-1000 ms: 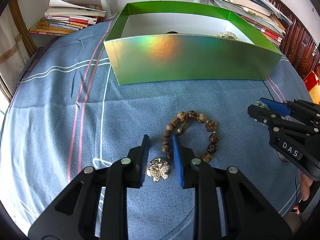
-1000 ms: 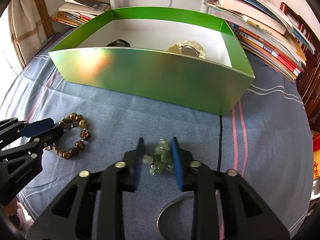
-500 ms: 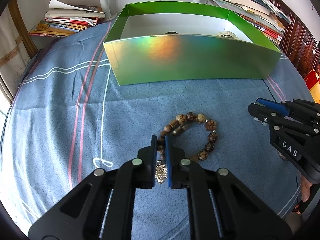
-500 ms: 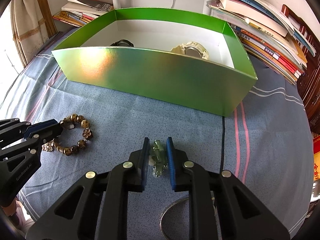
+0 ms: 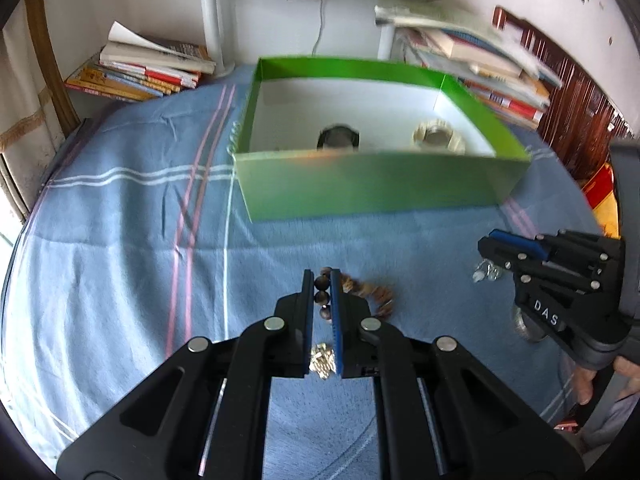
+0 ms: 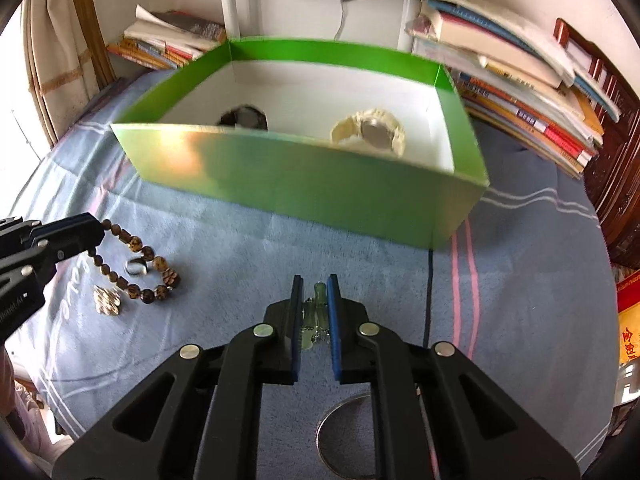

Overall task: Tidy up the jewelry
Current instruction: 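Grasp the wooden-bead bracelet with the left gripper while the right holds the jade pendant, then carry the bracelet and pendant into the green box and open both grippers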

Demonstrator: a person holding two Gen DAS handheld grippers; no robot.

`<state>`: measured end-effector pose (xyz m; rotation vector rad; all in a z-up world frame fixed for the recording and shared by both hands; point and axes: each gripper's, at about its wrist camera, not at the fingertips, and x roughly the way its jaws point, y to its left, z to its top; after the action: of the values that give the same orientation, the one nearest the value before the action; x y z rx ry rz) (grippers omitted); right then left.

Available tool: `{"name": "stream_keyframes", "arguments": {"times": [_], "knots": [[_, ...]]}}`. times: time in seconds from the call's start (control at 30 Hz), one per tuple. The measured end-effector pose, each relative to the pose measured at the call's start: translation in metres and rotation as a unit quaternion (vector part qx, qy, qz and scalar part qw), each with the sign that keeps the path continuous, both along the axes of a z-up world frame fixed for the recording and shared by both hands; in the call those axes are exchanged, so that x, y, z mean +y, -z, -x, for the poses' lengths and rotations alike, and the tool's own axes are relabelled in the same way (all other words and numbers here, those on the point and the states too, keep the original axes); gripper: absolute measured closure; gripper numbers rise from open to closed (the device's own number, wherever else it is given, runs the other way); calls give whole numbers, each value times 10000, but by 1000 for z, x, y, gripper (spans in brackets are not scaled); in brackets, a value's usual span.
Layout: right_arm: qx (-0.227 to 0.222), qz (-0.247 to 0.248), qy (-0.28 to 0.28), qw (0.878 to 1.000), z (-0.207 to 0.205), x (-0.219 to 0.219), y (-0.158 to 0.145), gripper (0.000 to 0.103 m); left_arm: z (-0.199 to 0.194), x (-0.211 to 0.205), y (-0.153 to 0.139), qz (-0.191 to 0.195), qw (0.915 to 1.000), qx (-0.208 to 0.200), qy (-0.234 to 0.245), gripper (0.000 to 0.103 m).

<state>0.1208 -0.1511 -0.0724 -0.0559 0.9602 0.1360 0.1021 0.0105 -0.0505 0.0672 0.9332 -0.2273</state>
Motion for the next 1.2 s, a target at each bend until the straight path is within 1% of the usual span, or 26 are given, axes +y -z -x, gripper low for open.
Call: {"name": "stream_keyframes", "arguments": {"times": [0.17, 0.33, 0.53, 0.63, 0.77, 0.87, 1.0, 1.1, 1.2], "knots": [[-231, -135, 80, 9996, 7, -9, -18, 91, -1, 8, -21, 110, 9998, -189, 25, 95], [-202, -111, 157, 9996, 10, -14, -18, 91, 2, 12, -31, 258, 9994, -236, 37, 95], [-269, -140, 129, 9995, 16, -12, -23, 91, 7, 23, -50, 439, 9982, -411, 65, 95], [-221, -120, 124, 9996, 16, -9, -18, 91, 8, 24, -51, 396, 9983, -431, 48, 95], [-195, -113, 78, 9997, 15, -6, -18, 91, 4, 19, -43, 331, 9990, -293, 66, 95], [-418, -71, 20, 9991, 11, -5, -35, 91, 1, 14, -49, 284, 9988, -375, 129, 95], [-1004, -40, -16, 9949, -3, -7, -80, 91, -10, 1, -71, 130, 9971, -687, 286, 95], [-1296, -96, -27, 9915, -22, -6, -106, 91, -25, -6, -90, 90, 9951, -923, 331, 95], [-1269, -205, 6, 9917, -53, -4, -112, 91, -52, -12, -104, 135, 9937, -1079, 266, 94]]}}
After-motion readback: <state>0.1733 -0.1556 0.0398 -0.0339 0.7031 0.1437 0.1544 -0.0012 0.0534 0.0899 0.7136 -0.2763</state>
